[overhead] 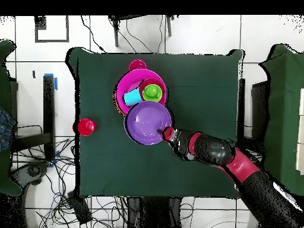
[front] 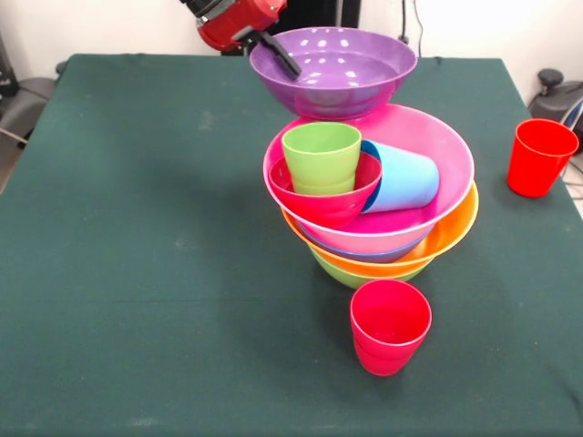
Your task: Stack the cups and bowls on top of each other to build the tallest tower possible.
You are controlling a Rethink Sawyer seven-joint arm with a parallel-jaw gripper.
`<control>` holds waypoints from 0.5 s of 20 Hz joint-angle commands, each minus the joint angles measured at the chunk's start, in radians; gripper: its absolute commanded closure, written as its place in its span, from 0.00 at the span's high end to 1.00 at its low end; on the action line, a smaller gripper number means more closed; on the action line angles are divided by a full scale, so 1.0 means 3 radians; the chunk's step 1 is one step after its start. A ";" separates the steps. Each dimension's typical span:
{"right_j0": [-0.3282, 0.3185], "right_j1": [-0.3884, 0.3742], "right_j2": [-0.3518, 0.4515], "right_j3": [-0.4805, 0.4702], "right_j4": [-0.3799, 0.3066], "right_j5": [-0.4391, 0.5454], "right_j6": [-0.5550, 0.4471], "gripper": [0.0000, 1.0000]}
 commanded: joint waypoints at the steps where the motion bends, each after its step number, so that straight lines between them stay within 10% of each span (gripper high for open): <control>1: 0.0084 -0.0241 0.0096 -0.0143 0.0163 0.0297 0.0156 0.00; 10: 0.0073 -0.0395 0.0156 -0.0062 0.0203 0.0251 0.0197 0.00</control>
